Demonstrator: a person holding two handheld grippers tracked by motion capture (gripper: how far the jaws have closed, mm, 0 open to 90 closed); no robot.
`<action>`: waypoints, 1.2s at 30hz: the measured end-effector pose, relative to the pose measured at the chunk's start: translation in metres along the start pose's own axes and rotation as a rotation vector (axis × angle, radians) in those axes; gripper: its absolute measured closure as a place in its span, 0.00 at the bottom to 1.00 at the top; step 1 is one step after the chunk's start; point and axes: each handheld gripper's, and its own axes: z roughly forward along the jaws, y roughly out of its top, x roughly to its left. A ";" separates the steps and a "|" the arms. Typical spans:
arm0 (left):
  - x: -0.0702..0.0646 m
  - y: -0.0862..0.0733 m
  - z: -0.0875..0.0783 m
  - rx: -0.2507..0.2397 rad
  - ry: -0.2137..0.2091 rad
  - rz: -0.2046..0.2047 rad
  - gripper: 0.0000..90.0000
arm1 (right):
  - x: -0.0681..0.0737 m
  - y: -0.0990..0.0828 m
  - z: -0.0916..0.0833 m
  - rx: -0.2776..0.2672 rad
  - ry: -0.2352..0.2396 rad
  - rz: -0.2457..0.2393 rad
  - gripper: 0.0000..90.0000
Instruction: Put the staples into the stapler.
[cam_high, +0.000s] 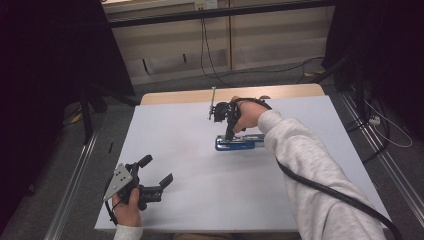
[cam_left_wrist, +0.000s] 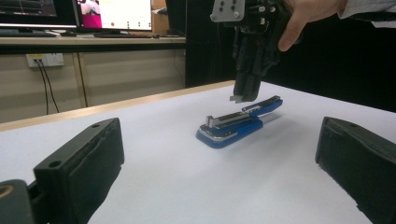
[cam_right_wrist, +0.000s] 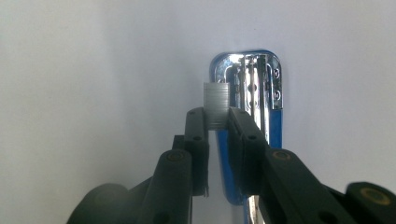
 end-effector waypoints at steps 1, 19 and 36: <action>0.000 0.000 0.000 -0.003 0.000 0.000 0.01 | -0.001 0.000 0.000 0.000 -0.003 0.000 0.87; -0.001 0.000 -0.001 0.002 -0.003 -0.005 0.01 | -0.014 0.005 0.000 -0.016 -0.034 0.015 0.88; -0.002 -0.001 -0.001 0.016 -0.009 0.004 0.01 | -0.027 0.005 0.007 -0.021 -0.055 0.016 0.88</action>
